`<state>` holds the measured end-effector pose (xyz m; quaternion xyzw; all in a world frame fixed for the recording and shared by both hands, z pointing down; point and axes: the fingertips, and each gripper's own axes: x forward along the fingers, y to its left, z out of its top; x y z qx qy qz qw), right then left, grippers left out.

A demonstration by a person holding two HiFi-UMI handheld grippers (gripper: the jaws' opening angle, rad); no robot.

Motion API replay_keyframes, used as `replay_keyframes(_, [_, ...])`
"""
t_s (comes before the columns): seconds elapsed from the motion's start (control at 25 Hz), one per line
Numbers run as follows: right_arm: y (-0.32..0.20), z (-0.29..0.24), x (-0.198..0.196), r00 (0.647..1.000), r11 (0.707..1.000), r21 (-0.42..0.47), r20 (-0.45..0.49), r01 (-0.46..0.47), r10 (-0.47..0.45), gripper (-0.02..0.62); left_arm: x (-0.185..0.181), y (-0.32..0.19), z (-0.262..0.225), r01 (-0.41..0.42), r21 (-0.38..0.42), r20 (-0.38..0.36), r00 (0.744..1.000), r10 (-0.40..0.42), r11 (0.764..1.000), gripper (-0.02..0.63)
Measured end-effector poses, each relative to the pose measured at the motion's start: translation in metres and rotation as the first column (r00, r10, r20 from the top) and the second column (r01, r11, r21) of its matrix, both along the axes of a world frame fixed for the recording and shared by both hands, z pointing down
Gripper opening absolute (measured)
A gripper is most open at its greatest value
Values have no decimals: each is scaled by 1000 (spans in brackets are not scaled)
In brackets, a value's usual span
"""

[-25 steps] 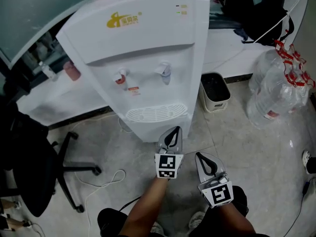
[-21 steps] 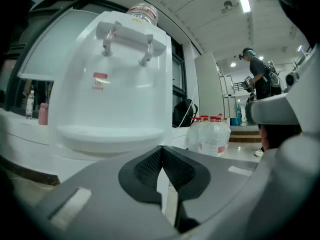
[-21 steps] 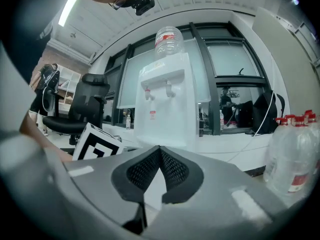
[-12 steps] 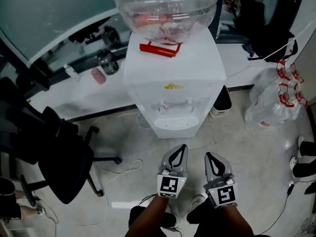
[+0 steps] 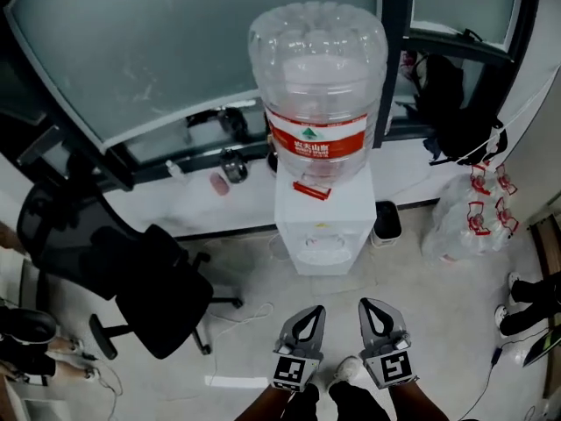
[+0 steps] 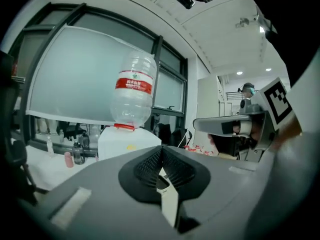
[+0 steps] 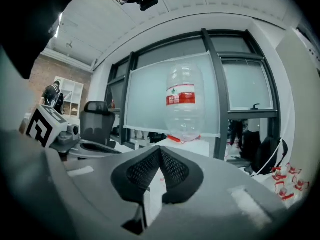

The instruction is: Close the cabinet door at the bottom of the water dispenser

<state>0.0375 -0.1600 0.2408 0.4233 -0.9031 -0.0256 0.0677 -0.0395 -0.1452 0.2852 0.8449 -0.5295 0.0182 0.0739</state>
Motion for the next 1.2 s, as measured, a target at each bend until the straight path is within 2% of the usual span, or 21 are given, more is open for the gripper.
replay_keyframes(0.16, [10, -43, -15, 999, 997, 56, 12, 48, -49, 2, -22, 17, -36, 33, 17, 41, 999, -34, 999, 18])
replay_keyframes(0.28, [23, -63, -8, 1000, 999, 40, 6, 27, -28, 2, -28, 32, -52, 44, 0, 53, 998, -44, 999, 18])
replay_keyframes(0.4, [32, -76, -9, 1000, 999, 32, 12, 25, -26, 2, -43, 42, -70, 71, 17, 48, 996, -72, 997, 18])
replay_keyframes(0.6, [42, -84, -14, 1000, 998, 61, -2, 25, -25, 2, -57, 52, -84, 92, 32, 53, 994, -94, 995, 18])
replay_keyframes(0.72, [48, -81, -18, 1000, 999, 47, 14, 22, -23, 2, -61, 59, -85, 98, 29, 57, 993, -100, 995, 18])
replay_keyframes(1.2, [53, -92, -25, 999, 996, 82, -7, 40, -40, 2, -55, 68, -94, 101, 42, 35, 994, -103, 994, 18])
